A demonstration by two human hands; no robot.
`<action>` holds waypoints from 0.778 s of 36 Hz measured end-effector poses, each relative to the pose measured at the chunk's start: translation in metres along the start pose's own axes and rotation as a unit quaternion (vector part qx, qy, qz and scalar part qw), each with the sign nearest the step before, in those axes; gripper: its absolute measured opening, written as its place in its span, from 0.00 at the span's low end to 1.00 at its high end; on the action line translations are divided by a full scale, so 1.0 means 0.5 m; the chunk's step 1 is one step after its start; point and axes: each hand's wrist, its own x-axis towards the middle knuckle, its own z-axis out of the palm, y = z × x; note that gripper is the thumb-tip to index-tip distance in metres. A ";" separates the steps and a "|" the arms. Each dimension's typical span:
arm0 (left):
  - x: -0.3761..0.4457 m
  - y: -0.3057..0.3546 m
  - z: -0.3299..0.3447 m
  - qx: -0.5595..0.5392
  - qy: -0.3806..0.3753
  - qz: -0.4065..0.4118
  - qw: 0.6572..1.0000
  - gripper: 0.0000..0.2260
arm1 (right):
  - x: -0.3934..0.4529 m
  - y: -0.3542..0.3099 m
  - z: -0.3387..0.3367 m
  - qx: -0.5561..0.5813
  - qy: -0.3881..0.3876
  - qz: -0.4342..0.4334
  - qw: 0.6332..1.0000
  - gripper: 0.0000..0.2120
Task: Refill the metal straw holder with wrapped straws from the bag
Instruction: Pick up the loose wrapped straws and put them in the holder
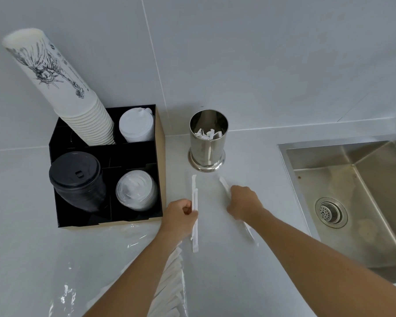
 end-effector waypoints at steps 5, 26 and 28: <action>-0.006 0.009 -0.003 0.009 -0.003 0.016 1.000 0.08 | -0.005 0.025 -0.015 0.075 0.015 0.003 0.997 0.03; -0.050 0.057 -0.015 -0.027 0.042 0.124 0.991 0.04 | -0.090 0.079 -0.064 0.285 0.156 -0.020 0.945 0.03; -0.051 0.060 -0.013 -0.021 0.039 0.126 0.991 0.04 | -0.094 0.085 -0.053 0.284 0.155 -0.020 0.946 0.03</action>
